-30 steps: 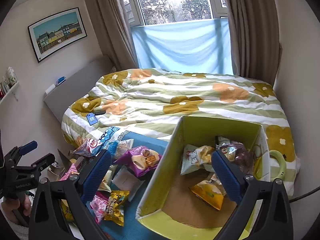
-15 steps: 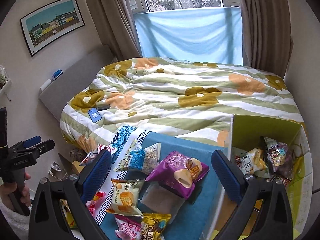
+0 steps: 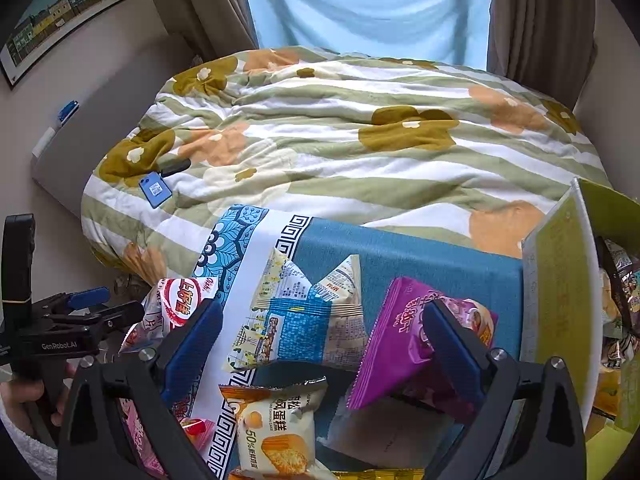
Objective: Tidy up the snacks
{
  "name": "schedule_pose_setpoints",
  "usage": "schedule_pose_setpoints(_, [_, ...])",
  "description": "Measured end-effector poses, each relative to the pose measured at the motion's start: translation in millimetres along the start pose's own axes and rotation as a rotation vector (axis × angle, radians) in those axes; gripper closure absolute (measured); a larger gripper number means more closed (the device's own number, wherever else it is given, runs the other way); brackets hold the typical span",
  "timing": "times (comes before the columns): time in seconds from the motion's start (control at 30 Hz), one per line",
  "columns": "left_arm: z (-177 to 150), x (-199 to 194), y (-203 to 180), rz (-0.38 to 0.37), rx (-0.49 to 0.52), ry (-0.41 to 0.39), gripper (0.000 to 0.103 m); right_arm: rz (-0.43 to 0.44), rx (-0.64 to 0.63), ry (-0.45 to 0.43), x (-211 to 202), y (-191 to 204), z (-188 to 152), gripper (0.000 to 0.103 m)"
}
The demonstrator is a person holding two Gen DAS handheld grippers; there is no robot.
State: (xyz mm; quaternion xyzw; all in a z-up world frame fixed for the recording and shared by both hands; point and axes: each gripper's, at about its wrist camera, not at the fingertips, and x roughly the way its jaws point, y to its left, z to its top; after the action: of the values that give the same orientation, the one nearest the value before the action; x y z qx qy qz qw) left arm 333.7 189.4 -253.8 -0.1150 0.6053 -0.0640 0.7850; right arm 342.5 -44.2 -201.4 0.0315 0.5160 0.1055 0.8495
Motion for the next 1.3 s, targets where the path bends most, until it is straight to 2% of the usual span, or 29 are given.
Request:
schedule_pose_setpoints(0.1, [1.1, 11.5, 3.0, -0.057, -0.021, 0.014, 0.001, -0.007, -0.013, 0.031, 17.2, 7.8, 1.2, 0.003])
schedule_pose_setpoints(0.5, [16.9, 23.0, -14.7, -0.095, 0.044, -0.020, 0.003, -0.028, -0.006, 0.139, 72.1, 6.6, 3.7, 0.003])
schedule_pose_setpoints(0.6, [17.9, 25.4, -14.5, -0.117, 0.044, -0.020, 0.009, -0.030, -0.005, 0.157, 79.4, 5.6, 1.8, 0.003])
schedule_pose_setpoints(0.63, [18.7, 25.7, -14.2, -0.127, 0.042, -0.021, 0.015, -0.026, -0.008, 0.163, 81.0, 5.9, 1.4, 0.003])
schedule_pose_setpoints(0.67, [19.1, 25.6, -13.9, -0.162, 0.036, -0.021, 0.033, -0.018, -0.007, 0.167, 82.3, 5.8, 1.0, 0.003])
schedule_pose_setpoints(0.7, [19.1, 24.8, -13.8, -0.183, 0.028, -0.022, 0.035, -0.011, -0.006, 0.170, 83.6, 6.5, 1.5, 0.003])
schedule_pose_setpoints(0.93, [20.1, 20.1, -26.4, -0.159, 0.089, -0.037, 0.050, -0.007, -0.031, 0.205, 94.6, 9.7, 0.1, 0.003])
schedule_pose_setpoints(1.17, [19.3, 16.4, -25.1, -0.175, 0.073, -0.039, 0.056, 0.004, -0.057, 0.224, 97.5, 13.6, -3.1, 0.004])
schedule_pose_setpoints(1.23, [18.8, 13.7, -24.3, -0.179, 0.072, -0.042, 0.059, 0.027, -0.064, 0.221, 96.2, 14.6, -3.4, 0.016])
schedule_pose_setpoints(1.27, [18.8, 12.2, -23.5, -0.181, 0.071, -0.043, 0.061, 0.036, -0.063, 0.221, 95.0, 15.1, -4.1, 0.026])
schedule_pose_setpoints(1.3, [18.5, 10.2, -23.4, -0.184, 0.071, -0.045, 0.062, 0.047, -0.059, 0.221, 94.2, 15.0, -4.2, 0.029])
